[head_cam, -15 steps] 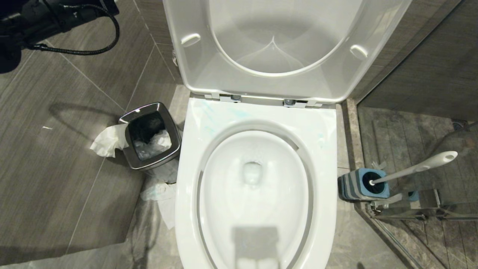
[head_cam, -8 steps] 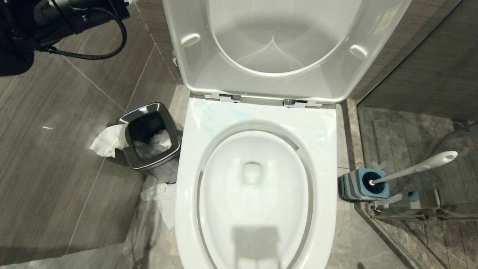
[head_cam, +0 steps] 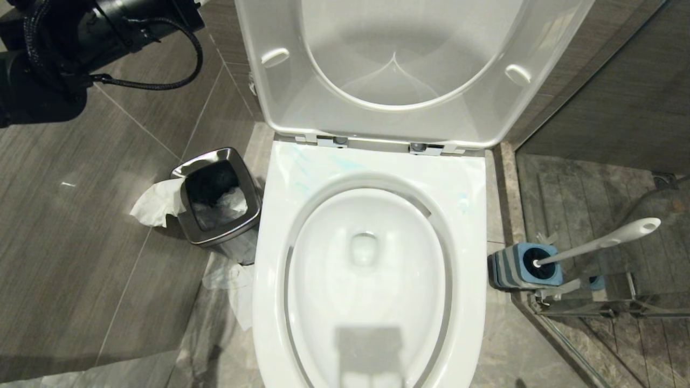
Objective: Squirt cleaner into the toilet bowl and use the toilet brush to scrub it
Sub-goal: Close the toilet lid
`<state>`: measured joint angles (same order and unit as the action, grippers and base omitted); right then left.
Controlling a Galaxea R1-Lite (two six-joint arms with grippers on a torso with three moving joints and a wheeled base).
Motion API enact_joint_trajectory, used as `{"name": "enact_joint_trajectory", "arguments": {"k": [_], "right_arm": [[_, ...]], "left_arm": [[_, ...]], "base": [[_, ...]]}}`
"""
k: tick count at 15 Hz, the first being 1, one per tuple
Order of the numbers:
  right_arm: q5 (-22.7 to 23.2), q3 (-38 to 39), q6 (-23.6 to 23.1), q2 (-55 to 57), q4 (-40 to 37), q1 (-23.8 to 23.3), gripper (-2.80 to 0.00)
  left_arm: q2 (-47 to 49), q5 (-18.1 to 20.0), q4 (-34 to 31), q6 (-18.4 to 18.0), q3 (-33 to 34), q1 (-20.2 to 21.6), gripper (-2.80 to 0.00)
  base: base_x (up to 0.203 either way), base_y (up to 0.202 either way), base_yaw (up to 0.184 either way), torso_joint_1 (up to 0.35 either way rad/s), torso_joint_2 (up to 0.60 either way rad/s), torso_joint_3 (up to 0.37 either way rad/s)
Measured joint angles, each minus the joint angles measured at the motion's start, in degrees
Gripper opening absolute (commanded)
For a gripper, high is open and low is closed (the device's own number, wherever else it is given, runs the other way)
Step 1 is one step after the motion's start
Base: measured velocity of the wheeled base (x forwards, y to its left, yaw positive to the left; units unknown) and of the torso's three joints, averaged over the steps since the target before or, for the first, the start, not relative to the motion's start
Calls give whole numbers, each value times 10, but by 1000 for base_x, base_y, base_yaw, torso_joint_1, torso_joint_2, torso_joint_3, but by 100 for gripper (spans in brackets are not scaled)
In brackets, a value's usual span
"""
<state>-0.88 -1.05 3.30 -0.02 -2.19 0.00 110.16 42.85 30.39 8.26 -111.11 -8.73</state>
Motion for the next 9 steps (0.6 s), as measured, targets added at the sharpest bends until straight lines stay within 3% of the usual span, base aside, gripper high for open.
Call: {"name": "enact_joint_trajectory", "arguments": {"k": [9], "right_arm": [[0, 0, 0, 0, 0, 0, -280]], "left_arm": [[21, 1, 52, 12, 0, -7, -280]], "base": [[0, 0, 0, 0, 0, 0]]}}
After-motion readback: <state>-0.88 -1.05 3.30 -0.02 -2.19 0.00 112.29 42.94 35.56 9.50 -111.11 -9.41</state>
